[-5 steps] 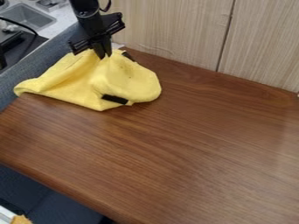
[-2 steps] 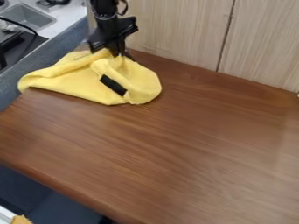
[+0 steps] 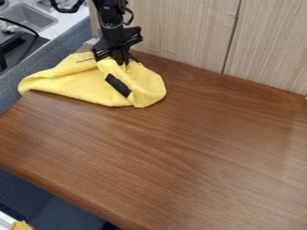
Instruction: Cloth is folded from left to right
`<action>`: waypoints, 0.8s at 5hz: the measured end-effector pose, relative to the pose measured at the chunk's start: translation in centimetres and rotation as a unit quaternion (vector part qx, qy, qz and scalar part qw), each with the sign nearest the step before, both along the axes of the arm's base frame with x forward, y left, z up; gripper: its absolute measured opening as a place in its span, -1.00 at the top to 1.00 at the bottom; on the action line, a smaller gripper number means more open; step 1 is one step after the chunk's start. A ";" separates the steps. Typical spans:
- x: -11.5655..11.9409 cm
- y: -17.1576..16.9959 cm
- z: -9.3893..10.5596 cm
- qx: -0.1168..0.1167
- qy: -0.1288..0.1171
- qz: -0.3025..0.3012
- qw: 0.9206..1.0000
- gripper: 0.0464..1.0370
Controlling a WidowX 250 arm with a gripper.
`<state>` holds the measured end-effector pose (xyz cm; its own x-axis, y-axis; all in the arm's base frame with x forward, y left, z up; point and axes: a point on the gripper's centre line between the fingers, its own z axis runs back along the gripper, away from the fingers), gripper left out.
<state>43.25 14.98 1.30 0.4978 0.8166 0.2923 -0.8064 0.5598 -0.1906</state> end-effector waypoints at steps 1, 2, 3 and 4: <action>0.1 -0.2 0.0 -0.007 0.004 -0.008 1.000 0.65; 0.0 -0.3 0.0 -0.013 0.008 -0.010 1.000 0.14; 0.0 -0.4 0.0 -0.014 0.008 -0.012 1.000 -0.48; -0.1 -0.7 0.0 -0.019 0.008 -0.016 1.000 -0.91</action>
